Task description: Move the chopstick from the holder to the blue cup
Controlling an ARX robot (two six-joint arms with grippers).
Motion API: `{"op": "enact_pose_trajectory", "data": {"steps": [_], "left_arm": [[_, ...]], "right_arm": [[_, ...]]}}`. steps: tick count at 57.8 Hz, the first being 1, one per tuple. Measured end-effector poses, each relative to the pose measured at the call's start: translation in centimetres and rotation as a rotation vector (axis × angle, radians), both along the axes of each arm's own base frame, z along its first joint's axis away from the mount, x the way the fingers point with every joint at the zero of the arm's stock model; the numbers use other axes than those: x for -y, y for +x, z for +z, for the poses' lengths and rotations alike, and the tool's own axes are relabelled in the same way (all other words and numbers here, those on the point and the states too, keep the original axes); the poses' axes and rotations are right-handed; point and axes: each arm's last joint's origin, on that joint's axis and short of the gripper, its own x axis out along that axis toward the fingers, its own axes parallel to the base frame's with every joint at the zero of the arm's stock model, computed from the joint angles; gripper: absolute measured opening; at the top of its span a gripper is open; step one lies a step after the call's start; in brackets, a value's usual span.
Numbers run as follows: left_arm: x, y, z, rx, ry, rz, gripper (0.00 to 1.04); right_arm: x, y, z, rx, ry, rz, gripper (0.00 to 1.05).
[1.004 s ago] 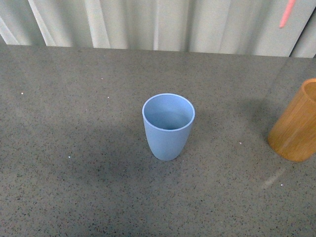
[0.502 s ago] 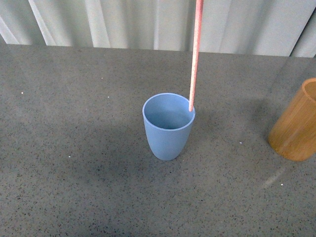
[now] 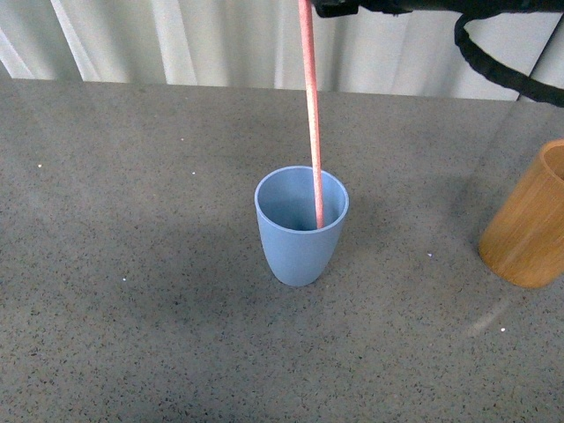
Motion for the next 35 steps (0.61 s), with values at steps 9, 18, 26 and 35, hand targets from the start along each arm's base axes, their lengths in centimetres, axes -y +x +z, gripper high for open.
{"op": "enact_pose_trajectory", "data": {"steps": [9, 18, 26, 35], "left_arm": [[0.0, 0.0, 0.0, 0.0, 0.0, 0.0, 0.98], [0.0, 0.0, 0.0, 0.0, 0.0, 0.0, 0.98], [0.0, 0.0, 0.0, 0.0, 0.0, 0.0, 0.98], [0.0, 0.0, 0.0, 0.0, 0.0, 0.0, 0.98]], "right_arm": [[-0.5, 0.2, -1.1, -0.003, -0.022, 0.002, 0.03], [-0.8, 0.4, -2.4, -0.016, -0.041, 0.001, 0.03], [-1.2, 0.4, -3.1, -0.031, -0.051, 0.007, 0.08], [-1.6, 0.2, -3.1, -0.034, -0.046, 0.011, 0.33]]}}
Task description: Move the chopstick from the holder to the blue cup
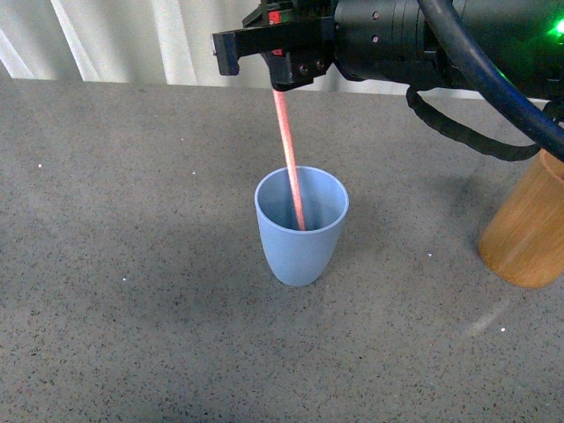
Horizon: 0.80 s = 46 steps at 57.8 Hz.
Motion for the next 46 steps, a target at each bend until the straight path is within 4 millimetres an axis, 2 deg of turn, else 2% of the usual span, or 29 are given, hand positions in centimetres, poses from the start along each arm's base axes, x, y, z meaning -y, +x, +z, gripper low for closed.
{"op": "enact_pose_trajectory", "data": {"steps": [11, 23, 27, 33, 41, 46], "left_arm": [[0.0, 0.0, 0.0, 0.0, 0.0, 0.0, 0.98], [0.0, 0.0, 0.0, 0.0, 0.0, 0.0, 0.98], [0.0, 0.0, 0.0, 0.0, 0.0, 0.0, 0.98], [0.0, 0.0, 0.0, 0.0, 0.0, 0.0, 0.98], [0.0, 0.0, 0.0, 0.0, 0.0, 0.0, 0.98], [0.0, 0.0, 0.0, 0.0, 0.0, 0.0, 0.98]], "right_arm": [[-0.1, -0.2, 0.9, -0.003, 0.031, -0.014, 0.63], [1.2, -1.3, 4.8, 0.059, 0.09, -0.078, 0.97], [2.1, -1.8, 5.8, 0.069, 0.088, -0.13, 0.94], [4.5, -2.6, 6.7, 0.062, 0.074, -0.263, 0.95], [9.3, -4.2, 7.0, 0.034, 0.018, -0.529, 0.95], [12.9, -6.5, 6.5, 0.016, -0.045, -0.695, 0.95]]}}
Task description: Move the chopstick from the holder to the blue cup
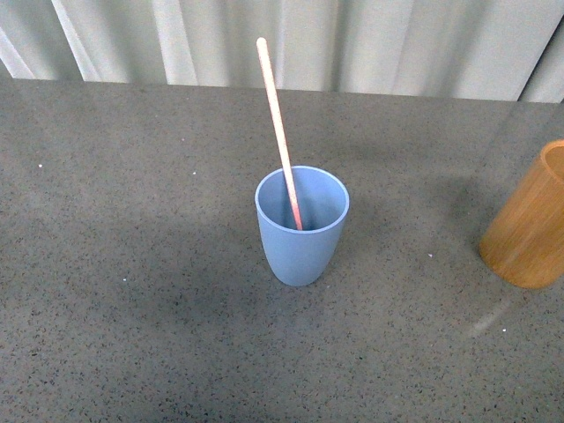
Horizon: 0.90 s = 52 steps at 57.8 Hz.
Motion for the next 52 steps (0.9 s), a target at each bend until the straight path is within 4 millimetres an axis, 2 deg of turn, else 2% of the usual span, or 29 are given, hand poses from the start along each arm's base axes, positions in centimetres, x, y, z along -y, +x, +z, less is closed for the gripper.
{"op": "enact_pose_trajectory", "data": {"steps": [6, 12, 20, 22, 28, 36, 40, 45, 52], "left_arm": [[0.0, 0.0, 0.0, 0.0, 0.0, 0.0, 0.98], [0.0, 0.0, 0.0, 0.001, 0.0, -0.002, 0.98], [0.0, 0.0, 0.0, 0.0, 0.0, 0.003, 0.98], [0.0, 0.0, 0.0, 0.001, 0.0, 0.003, 0.98], [0.0, 0.0, 0.0, 0.001, 0.0, 0.001, 0.98], [0.0, 0.0, 0.0, 0.001, 0.0, 0.0, 0.98], [0.0, 0.0, 0.0, 0.001, 0.0, 0.0, 0.98], [0.0, 0.0, 0.0, 0.001, 0.0, 0.0, 0.98], [0.0, 0.0, 0.0, 0.001, 0.0, 0.0, 0.98]], "right_arm": [[1.9, -2.2, -0.2, 0.01, -0.035, -0.08, 0.95], [2.0, -2.5, 0.1, 0.041, -0.042, -0.074, 0.93], [2.6, -3.8, -1.3, 0.201, -0.039, -0.057, 0.71], [2.9, -4.6, -1.7, 0.216, -0.042, -0.055, 0.62], [3.5, -5.8, -2.4, 0.223, -0.046, -0.063, 0.46], [4.2, -7.5, -3.6, 0.218, -0.048, -0.068, 0.18], [4.5, -8.4, -4.1, 0.221, -0.048, -0.058, 0.0], [5.5, -9.4, -4.7, 0.219, -0.051, -0.068, 0.01], [5.6, -10.3, -5.1, 0.218, -0.051, -0.068, 0.01]]}}
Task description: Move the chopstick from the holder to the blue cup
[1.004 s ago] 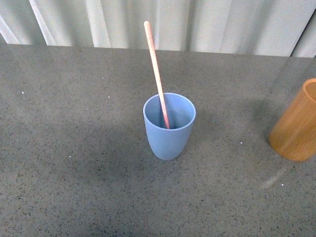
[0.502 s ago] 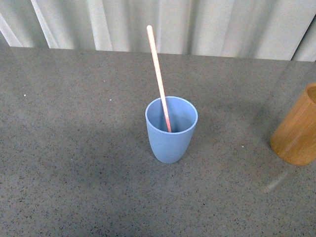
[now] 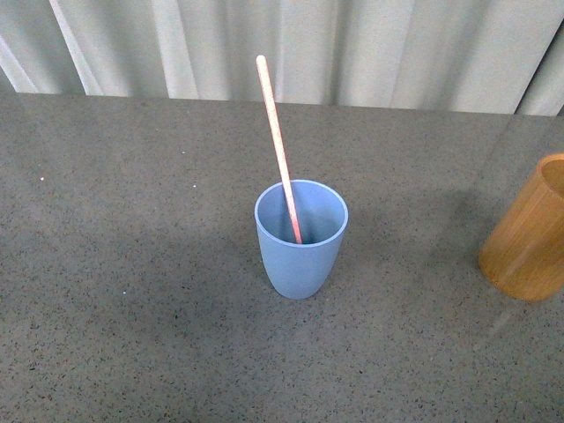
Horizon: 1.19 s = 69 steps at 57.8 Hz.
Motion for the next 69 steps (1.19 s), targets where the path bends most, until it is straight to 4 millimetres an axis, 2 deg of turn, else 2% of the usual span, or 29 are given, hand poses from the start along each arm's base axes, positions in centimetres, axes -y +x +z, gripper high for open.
{"op": "enact_pose_trajectory", "data": {"steps": [18, 69], "left_arm": [[0.0, 0.0, 0.0, 0.0, 0.0, 0.0, 0.98], [0.0, 0.0, 0.0, 0.0, 0.0, 0.0, 0.98]], "right_arm": [[0.0, -1.7, -1.0, 0.018, 0.0, 0.001, 0.01], [0.0, -4.2, -0.7, 0.032, 0.0, 0.001, 0.01]]}}
